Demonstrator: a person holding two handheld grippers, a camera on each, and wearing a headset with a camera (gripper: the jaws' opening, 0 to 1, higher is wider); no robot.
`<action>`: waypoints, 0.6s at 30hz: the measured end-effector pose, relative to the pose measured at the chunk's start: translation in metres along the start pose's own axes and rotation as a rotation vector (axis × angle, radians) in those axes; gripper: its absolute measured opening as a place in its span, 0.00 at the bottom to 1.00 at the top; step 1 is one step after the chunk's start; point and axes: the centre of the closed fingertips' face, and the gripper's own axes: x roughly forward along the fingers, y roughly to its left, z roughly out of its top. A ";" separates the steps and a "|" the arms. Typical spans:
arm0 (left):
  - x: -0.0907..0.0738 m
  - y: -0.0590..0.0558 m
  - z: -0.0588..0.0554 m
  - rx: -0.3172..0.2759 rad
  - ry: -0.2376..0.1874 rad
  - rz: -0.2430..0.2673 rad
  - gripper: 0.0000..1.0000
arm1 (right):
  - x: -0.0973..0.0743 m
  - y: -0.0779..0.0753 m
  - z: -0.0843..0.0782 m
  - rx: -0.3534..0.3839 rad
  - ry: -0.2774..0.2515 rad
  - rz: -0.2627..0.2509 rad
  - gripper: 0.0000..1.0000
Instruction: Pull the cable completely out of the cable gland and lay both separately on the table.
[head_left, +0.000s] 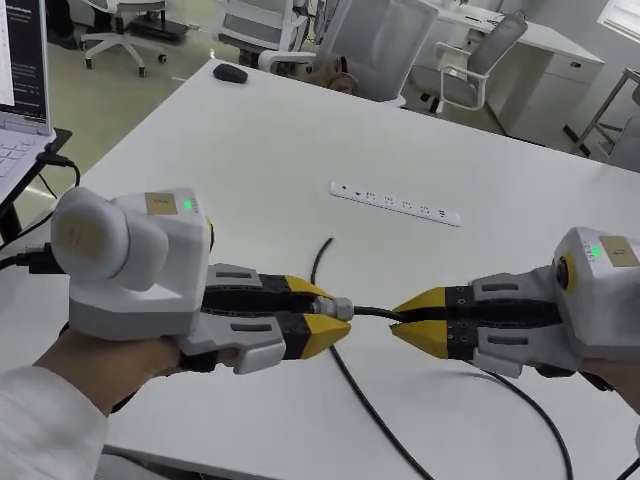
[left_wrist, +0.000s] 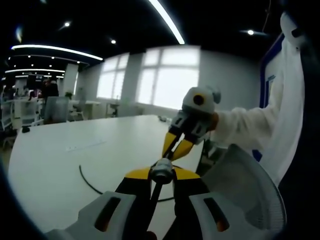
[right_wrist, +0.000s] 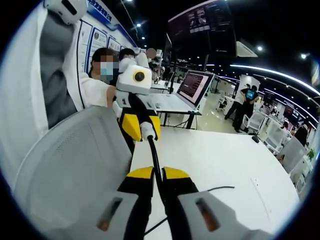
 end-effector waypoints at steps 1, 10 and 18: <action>0.000 -0.001 0.000 0.000 -0.001 -0.002 0.17 | 0.000 0.000 0.000 0.000 0.000 0.000 0.05; 0.000 -0.004 0.003 0.002 -0.011 -0.011 0.17 | 0.004 0.001 -0.006 0.012 0.017 -0.018 0.06; 0.001 -0.004 0.001 0.004 -0.001 -0.013 0.17 | 0.009 0.000 0.009 -0.008 -0.005 -0.010 0.15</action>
